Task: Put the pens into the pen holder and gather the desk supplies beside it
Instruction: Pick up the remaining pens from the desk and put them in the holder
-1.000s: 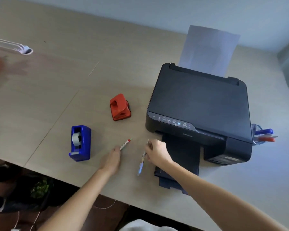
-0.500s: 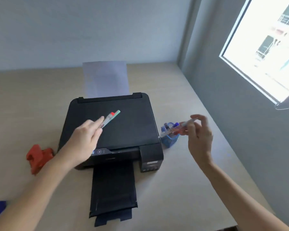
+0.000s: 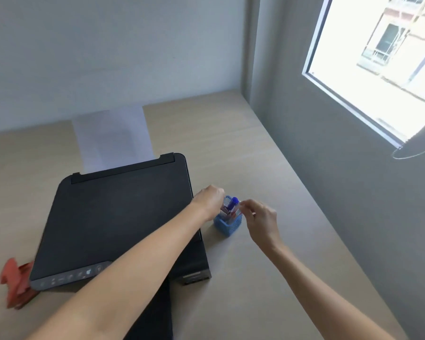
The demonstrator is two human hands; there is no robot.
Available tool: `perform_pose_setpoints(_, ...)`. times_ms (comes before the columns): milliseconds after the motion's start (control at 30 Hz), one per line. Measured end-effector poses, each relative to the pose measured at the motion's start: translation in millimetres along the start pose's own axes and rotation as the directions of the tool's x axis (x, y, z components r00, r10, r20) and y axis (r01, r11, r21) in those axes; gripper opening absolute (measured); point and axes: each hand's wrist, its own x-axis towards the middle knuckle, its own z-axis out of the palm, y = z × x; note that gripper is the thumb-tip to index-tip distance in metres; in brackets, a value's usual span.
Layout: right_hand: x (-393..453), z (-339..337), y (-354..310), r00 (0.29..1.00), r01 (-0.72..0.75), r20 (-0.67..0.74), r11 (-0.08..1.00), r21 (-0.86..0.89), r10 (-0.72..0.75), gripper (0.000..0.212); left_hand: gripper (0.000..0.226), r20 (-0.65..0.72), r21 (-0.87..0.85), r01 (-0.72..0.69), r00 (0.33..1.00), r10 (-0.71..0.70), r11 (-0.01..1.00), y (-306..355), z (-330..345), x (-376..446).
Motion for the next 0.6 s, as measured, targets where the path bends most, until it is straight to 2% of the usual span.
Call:
perform_pose_setpoints(267, 11.3, 17.2, 26.3, 0.995, -0.074, 0.074, 0.997, 0.015, 0.073, 0.008, 0.020, 0.076, 0.181, -0.059, 0.996, 0.045, 0.982, 3.9, 27.5, 35.5)
perform_pose_setpoints(400, 8.9, 21.2, 27.9, 0.995, -0.048, 0.085, 0.998, 0.037, 0.044, 0.004, 0.031, -0.017, 0.236, -0.078, 0.996, 0.085, 0.969, 3.1, 41.7, 35.9)
perform_pose_setpoints(467, 5.1, 24.5, 28.6, 0.995, -0.052, 0.083, 0.998, 0.027, 0.050, 0.013, 0.036, -0.068, 0.140, -0.034, 0.997, 0.044, 0.990, 3.1, 45.2, 33.1)
perform_pose_setpoints(533, -0.6, 28.2, 33.8, 0.988, -0.123, 0.099, 0.991, 0.045, 0.118, 0.040, 0.049, -0.076, -0.096, 0.082, 0.993, -0.089, 0.992, 5.2, 41.2, 30.5)
perform_pose_setpoints(567, -3.6, 30.5, 37.9, 0.981, -0.167, 0.114, 0.984, 0.064, 0.159, 0.053, 0.060, -0.034, -0.243, 0.176, 0.981, -0.190, 0.954, 5.7, 37.5, 30.9)
perform_pose_setpoints(600, -6.1, 32.7, 41.6, 0.969, -0.214, 0.142, 0.973, 0.087, 0.201, 0.063, 0.069, 0.056, -0.384, 0.296, 0.953, -0.298, 0.875, 6.3, 33.9, 31.9)
